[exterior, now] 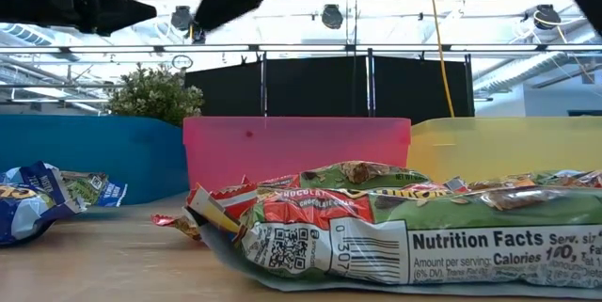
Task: Pick and place Granola Bars by type
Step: Put the yellow granola bar into the blue bin
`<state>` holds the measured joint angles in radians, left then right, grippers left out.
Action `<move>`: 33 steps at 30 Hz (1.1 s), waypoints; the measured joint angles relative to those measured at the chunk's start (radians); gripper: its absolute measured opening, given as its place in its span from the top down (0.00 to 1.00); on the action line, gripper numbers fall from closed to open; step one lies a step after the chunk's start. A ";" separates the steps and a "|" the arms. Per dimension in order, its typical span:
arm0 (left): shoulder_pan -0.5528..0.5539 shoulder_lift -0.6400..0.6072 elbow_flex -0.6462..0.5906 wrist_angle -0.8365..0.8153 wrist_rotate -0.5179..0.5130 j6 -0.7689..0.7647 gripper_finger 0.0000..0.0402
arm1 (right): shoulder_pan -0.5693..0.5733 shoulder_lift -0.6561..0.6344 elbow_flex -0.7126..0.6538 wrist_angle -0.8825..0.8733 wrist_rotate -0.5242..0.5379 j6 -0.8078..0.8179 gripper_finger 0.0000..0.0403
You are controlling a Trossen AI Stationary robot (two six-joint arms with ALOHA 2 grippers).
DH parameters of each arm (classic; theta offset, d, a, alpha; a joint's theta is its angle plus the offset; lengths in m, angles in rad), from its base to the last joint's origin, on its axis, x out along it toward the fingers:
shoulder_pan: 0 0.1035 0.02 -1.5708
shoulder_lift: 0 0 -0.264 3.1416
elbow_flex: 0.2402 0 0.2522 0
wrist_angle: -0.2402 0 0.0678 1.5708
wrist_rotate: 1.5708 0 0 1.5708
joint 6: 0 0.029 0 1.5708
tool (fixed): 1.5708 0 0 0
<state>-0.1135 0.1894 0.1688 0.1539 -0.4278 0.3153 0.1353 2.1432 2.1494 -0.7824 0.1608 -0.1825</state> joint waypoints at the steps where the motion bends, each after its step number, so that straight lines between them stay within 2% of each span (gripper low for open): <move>1: 0.000 0.000 0.000 -0.001 0.000 0.000 0.84 | 0.018 -0.030 0.000 -0.066 0.000 0.035 0.63; 5: 0.000 0.000 0.000 -0.004 0.000 -0.003 0.84 | 0.114 -0.114 0.000 -0.308 0.005 0.188 0.65; 8: 0.000 0.000 0.000 -0.016 0.000 -0.003 0.84 | 0.210 -0.127 0.000 -0.364 0.020 0.324 0.65; 18: 0.001 0.000 0.000 -0.023 -0.001 -0.024 0.84 | 0.462 -0.002 -0.002 -0.617 0.019 0.723 0.65; 22: 0.001 0.000 0.000 -0.026 -0.001 -0.037 0.84 | 0.501 0.057 -0.002 -0.599 0.013 0.774 0.65; 26: 0.001 0.000 0.000 -0.049 -0.001 -0.036 0.84 | 0.508 0.090 -0.002 -0.603 -0.058 0.761 0.65; 33: 0.001 0.000 0.000 -0.054 -0.001 -0.013 0.84 | 0.496 0.096 -0.040 -0.618 -0.054 0.844 0.65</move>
<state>-0.1127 0.1894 0.1688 0.0997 -0.4286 0.3022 0.6309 2.2393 2.1098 -1.4003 0.1071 0.6613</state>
